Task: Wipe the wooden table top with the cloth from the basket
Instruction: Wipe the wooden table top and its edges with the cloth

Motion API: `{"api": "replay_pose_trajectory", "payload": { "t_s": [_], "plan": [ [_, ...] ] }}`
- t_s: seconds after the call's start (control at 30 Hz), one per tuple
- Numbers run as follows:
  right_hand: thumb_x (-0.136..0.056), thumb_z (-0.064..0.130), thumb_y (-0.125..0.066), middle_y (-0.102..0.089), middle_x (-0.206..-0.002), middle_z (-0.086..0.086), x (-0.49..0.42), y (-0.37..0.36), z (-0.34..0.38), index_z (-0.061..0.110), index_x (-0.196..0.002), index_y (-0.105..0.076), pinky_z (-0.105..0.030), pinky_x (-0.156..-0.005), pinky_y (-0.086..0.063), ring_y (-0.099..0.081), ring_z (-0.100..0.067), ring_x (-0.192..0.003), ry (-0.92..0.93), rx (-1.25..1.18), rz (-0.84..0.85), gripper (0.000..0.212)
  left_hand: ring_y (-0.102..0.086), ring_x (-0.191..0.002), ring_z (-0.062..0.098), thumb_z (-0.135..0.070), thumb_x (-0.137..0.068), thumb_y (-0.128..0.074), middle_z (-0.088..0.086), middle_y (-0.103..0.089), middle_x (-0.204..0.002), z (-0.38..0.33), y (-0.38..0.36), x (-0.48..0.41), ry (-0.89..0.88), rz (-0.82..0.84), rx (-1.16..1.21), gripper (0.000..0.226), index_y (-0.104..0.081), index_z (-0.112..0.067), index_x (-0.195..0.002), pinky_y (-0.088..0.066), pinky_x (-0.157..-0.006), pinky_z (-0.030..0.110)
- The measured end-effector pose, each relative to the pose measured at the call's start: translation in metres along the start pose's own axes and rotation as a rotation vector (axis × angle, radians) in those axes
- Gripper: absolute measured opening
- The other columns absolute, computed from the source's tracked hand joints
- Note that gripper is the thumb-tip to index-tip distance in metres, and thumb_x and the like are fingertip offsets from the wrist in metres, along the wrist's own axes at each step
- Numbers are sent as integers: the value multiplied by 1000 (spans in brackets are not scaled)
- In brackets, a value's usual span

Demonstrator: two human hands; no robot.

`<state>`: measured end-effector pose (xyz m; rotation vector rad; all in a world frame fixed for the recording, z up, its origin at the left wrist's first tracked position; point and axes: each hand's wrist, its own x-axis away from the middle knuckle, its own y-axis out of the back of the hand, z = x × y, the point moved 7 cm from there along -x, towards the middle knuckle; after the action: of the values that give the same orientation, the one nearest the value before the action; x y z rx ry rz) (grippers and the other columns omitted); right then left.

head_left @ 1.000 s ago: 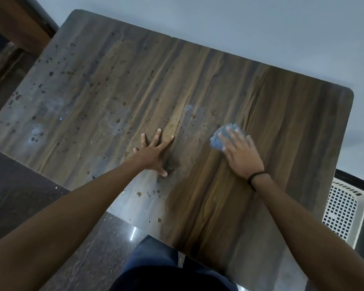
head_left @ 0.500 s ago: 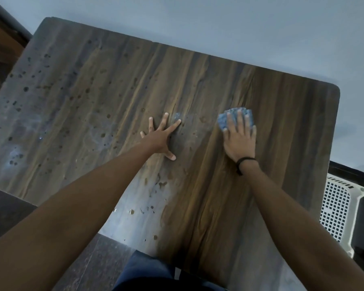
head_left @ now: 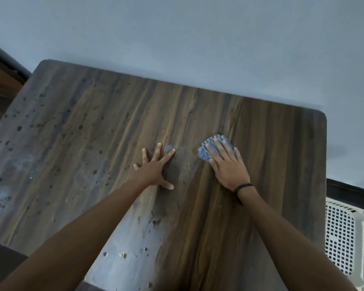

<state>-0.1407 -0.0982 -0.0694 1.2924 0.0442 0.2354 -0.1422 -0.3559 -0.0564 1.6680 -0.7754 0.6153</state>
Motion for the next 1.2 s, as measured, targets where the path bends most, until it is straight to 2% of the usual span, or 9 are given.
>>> {"api": "replay_pose_trajectory", "payload": {
  "t_s": [0.13,0.3,0.43,0.5,0.67,0.83,1.0,1.13,1.2],
  "plan": [
    [-107,39,-26,-10,-169,1,-34,13,-34,34,-161,-17,-55,-123,-10,-5,-23,-156,-333,-90,-39,55,36,-142,42,-54,-63,-88,-14,42,-155,-19,36,-19,-27,-98,-16,134,15,-58,-149,-2,-106,80],
    [-105,42,-19,-12,-169,5,-10,-3,5,37,-159,-11,-52,-124,-14,-5,-19,-156,30,33,68,56,33,-143,43,-52,-62,-90,-15,41,-156,-44,75,-52,-43,-98,-22,136,14,-58,-149,-3,-108,78],
    [-106,45,-18,-7,-169,6,-48,14,-38,39,-160,-11,-50,-123,-7,-2,-18,-156,-249,-39,-3,55,35,-142,45,-46,-61,-92,-15,42,-154,-50,80,-68,-41,-34,-39,137,12,-60,-149,-3,-107,79],
    [-107,43,-20,-2,-169,4,-61,11,-30,36,-161,-9,-52,-123,-5,2,-21,-156,-285,-54,5,55,36,-141,45,-44,-60,-93,-15,44,-153,-51,81,-70,-34,-28,-41,138,13,-61,-148,-3,-106,80],
    [-104,46,-16,-8,-168,8,-50,5,-16,39,-160,-11,-51,-124,-16,-4,-17,-155,97,58,84,56,38,-139,47,-39,-59,-94,-15,47,-151,-53,83,-71,-16,-20,-46,141,14,-62,-147,-4,-104,83],
    [-98,47,-8,-13,-168,4,-83,25,-49,35,-159,-19,-53,-122,-14,-9,-21,-155,-305,-41,-24,64,39,-137,49,-36,-59,-95,-14,50,-148,-58,86,-73,-21,-2,-58,144,16,-62,-146,-7,-103,84],
    [-101,46,-7,-2,-168,10,-66,15,-27,38,-160,-8,-49,-125,-10,3,-15,-154,103,70,113,60,40,-136,50,-37,-60,-95,-14,52,-147,-59,86,-73,-19,3,-80,144,19,-62,-145,-9,-102,85],
    [-93,51,4,-2,-169,8,-97,35,-68,41,-159,-5,-48,-124,-5,2,-18,-156,-219,0,24,68,40,-135,50,-37,-60,-95,-14,52,-146,-58,86,-75,-19,9,-91,145,21,-62,-144,-9,-102,85],
    [-93,50,3,0,-169,7,-97,30,-49,39,-160,-6,-47,-123,-2,4,-19,-156,-209,-18,37,69,41,-135,50,-37,-59,-95,-14,53,-145,-58,86,-76,-17,10,-95,146,22,-62,-144,-9,-102,85]
  ]
}}
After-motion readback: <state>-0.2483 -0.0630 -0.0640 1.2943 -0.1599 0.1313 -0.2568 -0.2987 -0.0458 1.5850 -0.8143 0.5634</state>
